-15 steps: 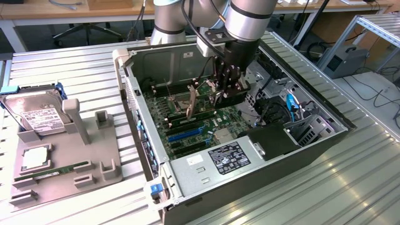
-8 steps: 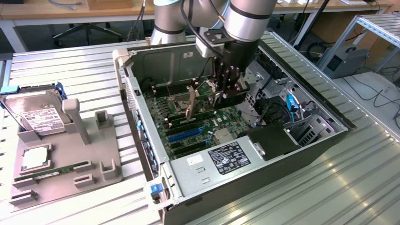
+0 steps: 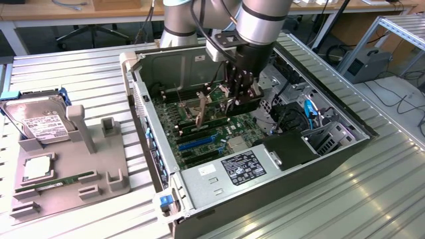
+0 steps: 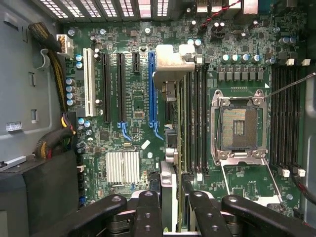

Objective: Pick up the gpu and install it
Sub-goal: 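Insert the gpu into the slot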

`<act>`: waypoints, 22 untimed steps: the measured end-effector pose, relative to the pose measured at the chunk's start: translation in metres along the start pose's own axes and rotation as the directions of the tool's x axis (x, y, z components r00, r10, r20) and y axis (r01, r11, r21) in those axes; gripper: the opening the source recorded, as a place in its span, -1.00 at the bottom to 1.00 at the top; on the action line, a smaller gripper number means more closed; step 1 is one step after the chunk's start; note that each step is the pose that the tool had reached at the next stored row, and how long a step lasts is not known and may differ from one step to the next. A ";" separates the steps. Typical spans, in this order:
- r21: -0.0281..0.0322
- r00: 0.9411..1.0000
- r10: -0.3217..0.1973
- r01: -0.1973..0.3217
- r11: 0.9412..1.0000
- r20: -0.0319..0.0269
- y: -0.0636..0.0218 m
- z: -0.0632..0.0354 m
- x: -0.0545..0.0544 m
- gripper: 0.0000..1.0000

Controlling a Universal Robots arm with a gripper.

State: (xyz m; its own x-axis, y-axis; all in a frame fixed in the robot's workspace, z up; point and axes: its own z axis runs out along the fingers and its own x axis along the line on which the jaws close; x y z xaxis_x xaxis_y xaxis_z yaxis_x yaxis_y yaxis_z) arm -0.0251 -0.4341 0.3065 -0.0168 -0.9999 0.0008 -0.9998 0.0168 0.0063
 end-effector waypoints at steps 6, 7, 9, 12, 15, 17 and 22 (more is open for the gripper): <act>0.000 1.000 0.000 0.000 1.000 0.000 0.0041 0.0002 0.000 -0.47; 0.000 1.000 0.000 0.000 1.000 0.000 0.0056 0.0003 0.001 -0.47; 0.000 1.000 0.000 0.000 1.000 0.000 0.0068 0.0004 0.001 -0.47; 0.000 1.000 0.000 0.000 1.000 0.000 0.0082 0.0005 0.001 -0.47; 0.000 1.000 0.000 0.000 1.000 0.000 0.0094 0.0007 0.001 -0.47; 0.000 1.000 0.000 0.000 1.000 0.000 0.0104 0.0008 0.001 -0.47; 0.000 1.000 0.000 0.000 1.000 0.000 0.0177 0.0038 0.001 -0.47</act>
State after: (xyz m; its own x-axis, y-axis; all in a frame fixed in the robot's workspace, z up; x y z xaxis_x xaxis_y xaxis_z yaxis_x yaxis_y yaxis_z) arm -0.0428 -0.4350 0.3028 -0.0169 -0.9999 0.0009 -0.9998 0.0169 0.0063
